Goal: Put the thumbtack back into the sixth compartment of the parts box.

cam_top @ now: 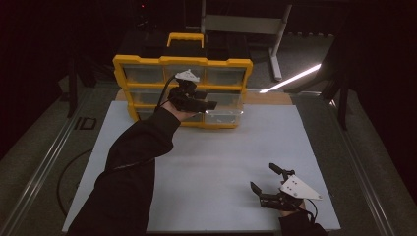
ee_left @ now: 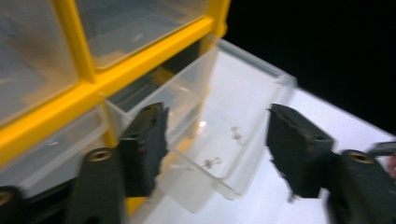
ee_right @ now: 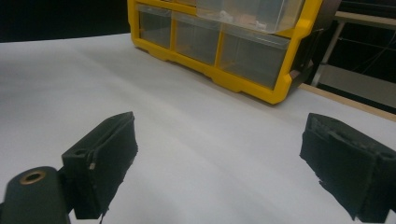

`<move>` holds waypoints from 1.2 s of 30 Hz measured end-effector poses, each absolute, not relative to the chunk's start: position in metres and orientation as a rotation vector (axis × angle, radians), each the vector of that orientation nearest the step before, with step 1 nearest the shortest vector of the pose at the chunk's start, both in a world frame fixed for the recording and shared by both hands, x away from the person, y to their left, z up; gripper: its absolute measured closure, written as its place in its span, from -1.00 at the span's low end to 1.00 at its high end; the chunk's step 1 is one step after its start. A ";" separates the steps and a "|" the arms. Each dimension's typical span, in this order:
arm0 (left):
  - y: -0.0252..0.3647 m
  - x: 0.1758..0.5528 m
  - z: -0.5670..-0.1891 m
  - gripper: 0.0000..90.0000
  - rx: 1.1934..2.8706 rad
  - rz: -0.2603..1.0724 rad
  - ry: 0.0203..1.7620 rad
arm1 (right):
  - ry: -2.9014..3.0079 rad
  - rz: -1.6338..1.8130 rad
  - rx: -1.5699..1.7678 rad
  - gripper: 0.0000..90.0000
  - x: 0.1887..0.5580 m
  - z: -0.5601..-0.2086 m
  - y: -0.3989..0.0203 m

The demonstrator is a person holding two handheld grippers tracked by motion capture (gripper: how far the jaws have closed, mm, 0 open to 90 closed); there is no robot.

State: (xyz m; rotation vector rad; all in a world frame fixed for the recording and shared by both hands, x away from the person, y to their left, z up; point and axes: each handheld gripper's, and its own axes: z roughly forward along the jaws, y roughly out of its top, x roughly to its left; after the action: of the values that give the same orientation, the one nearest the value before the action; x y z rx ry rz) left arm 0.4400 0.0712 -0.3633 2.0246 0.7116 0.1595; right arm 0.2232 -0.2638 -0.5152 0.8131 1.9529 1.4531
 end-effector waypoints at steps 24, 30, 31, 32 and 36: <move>0.109 0.406 -0.393 -1.00 1.953 0.080 0.623 | 1.954 1.435 0.820 -0.77 0.222 -0.515 -0.265; 0.123 0.393 -0.402 -1.00 1.964 0.116 0.609 | 1.954 1.431 0.815 -0.77 0.222 -0.515 -0.264; 0.126 0.391 -0.403 -1.00 1.959 0.117 0.609 | 1.956 1.431 0.817 -0.77 0.222 -0.515 -0.264; 0.128 0.389 -0.404 -1.00 1.954 0.115 0.608 | 1.956 1.432 0.818 -0.77 0.222 -0.515 -0.264; 0.138 0.381 -0.410 -0.99 1.947 0.111 0.596 | 1.959 1.432 0.819 -0.77 0.222 -0.516 -0.264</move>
State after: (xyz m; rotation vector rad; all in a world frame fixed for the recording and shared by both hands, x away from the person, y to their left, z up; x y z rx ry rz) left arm 0.3812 0.1383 -0.4096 1.9470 0.5962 0.1112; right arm 0.2220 -0.2636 -0.5156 0.8187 1.9586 1.4319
